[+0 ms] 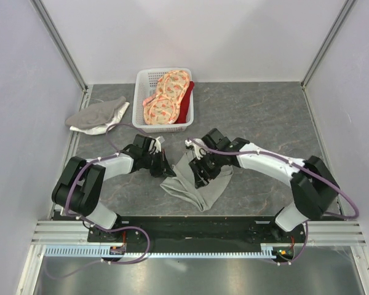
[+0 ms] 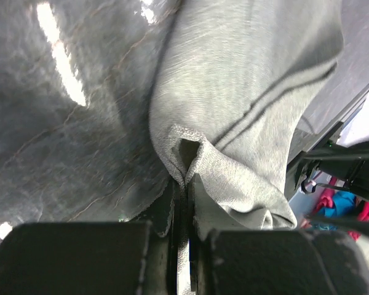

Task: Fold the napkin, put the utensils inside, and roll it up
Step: Roll the napkin with the utensil

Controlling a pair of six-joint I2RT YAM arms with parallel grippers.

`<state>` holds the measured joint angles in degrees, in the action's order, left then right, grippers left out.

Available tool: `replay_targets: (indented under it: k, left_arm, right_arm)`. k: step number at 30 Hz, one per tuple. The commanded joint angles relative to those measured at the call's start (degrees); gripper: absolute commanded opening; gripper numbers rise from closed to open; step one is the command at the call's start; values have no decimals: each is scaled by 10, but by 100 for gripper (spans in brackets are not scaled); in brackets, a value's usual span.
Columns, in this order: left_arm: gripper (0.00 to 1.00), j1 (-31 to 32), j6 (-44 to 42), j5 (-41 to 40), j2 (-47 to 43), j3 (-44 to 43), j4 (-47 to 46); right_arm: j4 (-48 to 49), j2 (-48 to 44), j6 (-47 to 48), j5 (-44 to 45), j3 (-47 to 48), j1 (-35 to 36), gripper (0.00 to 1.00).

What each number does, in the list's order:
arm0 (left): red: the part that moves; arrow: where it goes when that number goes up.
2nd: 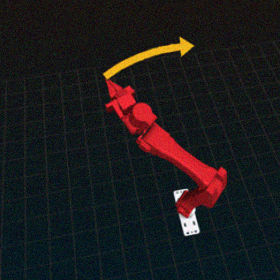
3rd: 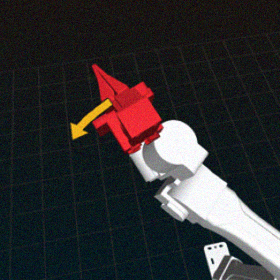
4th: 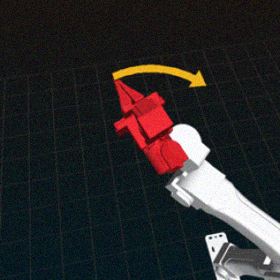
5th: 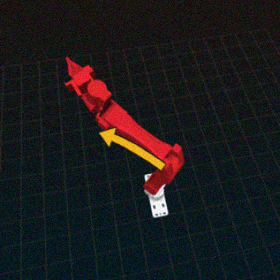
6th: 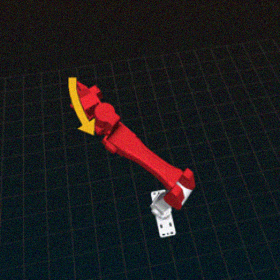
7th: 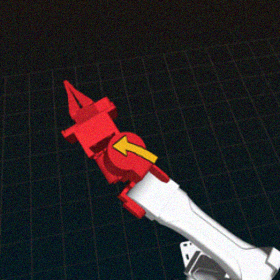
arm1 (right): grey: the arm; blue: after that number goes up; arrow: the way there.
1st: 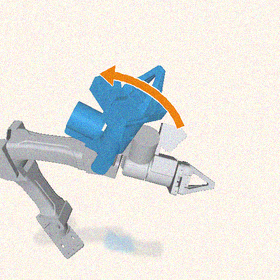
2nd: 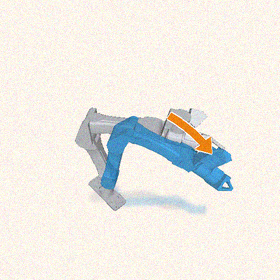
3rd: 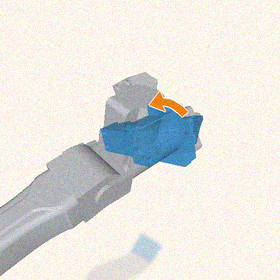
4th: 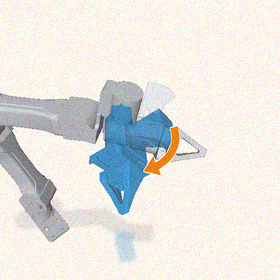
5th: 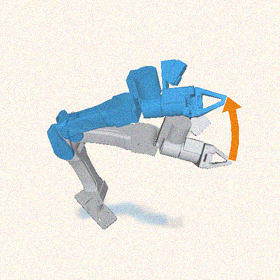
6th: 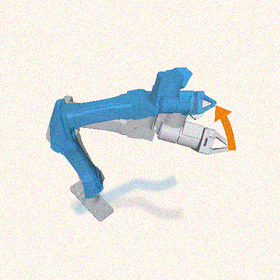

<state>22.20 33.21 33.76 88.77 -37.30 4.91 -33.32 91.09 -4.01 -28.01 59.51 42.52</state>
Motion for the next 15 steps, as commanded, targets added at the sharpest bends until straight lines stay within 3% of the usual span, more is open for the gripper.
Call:
replay_targets:
  k: [1,2,5,8,15]
  left_arm:
    - [2,0,-29,-5,14,-17,51]
    - [2,0,-28,-4,15,-18,51]
    - [2,-2,-32,-4,14,-20,57]
    - [2,-4,-32,-5,14,-22,61]
    - [2,-5,-36,-4,16,-23,63]
  right_arm:
    - [60,-63,5,193,17,85,71]
    - [77,-68,4,219,11,100,82]
    - [126,-65,8,309,1,183,86]
    - [169,-48,21,394,-7,250,87]
    - [190,36,36,502,10,353,88]
